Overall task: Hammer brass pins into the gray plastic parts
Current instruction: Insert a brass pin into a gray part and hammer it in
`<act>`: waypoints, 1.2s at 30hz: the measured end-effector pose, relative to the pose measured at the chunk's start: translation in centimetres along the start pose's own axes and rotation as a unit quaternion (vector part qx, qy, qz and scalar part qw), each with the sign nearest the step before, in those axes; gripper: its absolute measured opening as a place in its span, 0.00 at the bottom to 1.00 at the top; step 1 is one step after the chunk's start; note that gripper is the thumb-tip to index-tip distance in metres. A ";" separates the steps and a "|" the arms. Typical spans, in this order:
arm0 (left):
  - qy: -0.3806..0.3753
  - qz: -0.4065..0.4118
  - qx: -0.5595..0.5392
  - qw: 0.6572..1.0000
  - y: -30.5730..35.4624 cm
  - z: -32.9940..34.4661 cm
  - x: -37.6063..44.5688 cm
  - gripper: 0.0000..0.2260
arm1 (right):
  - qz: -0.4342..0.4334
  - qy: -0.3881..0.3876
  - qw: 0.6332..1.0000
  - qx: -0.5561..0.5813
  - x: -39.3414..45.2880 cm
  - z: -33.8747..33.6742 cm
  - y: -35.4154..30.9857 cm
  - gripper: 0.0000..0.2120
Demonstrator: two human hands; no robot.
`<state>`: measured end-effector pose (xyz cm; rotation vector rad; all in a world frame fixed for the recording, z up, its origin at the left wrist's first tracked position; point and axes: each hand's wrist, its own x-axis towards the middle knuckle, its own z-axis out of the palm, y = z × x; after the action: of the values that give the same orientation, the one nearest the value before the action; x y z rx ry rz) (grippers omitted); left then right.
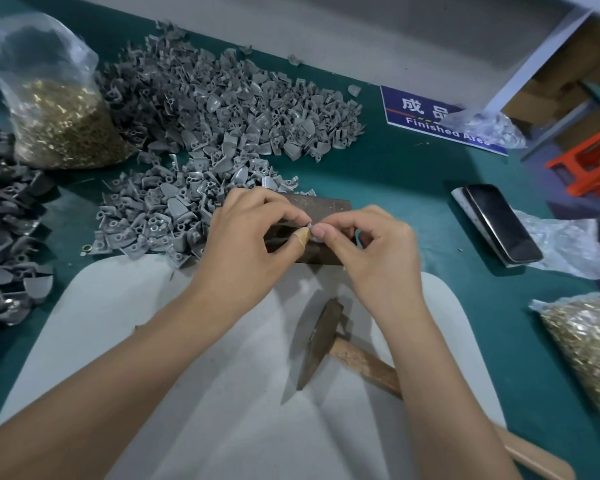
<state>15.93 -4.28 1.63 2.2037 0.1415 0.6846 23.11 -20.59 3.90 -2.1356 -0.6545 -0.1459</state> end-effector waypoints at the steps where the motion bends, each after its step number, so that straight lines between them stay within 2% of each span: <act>1: 0.000 0.000 0.002 1.000 0.0 0.0 0.0 0.04 | -0.006 0.001 1.000 0.005 -0.1 0.1 0.0 0.02; 8: 0.002 -0.002 0.010 1.000 0.1 0.0 0.0 0.04 | -0.030 -0.020 0.999 -0.005 -0.2 -0.5 0.3 0.03; 13: 0.004 -0.004 0.002 1.000 0.0 0.0 0.0 0.04 | -0.023 0.023 0.999 0.000 0.0 -0.3 0.4 0.03; 21: 0.007 -0.004 0.000 1.000 0.0 0.1 -0.1 0.04 | -0.011 0.004 1.000 -0.009 -0.2 0.5 0.1 0.04; 30: 0.015 -0.010 0.029 0.999 0.2 0.1 -0.2 0.04 | -0.040 -0.004 0.988 -0.152 0.0 -0.1 -0.9 0.05; 34: 0.016 -0.010 0.049 0.999 0.2 0.1 -0.3 0.04 | 0.029 -0.044 0.998 -0.033 0.2 -0.2 -0.4 0.05; 36: 0.016 -0.010 0.049 0.999 0.2 0.1 -0.2 0.04 | 0.038 -0.041 0.998 -0.009 0.1 -0.3 -0.3 0.05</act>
<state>15.76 -4.53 1.59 2.2816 0.2171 0.7168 23.10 -20.61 4.38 -2.1898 -0.6208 -0.0237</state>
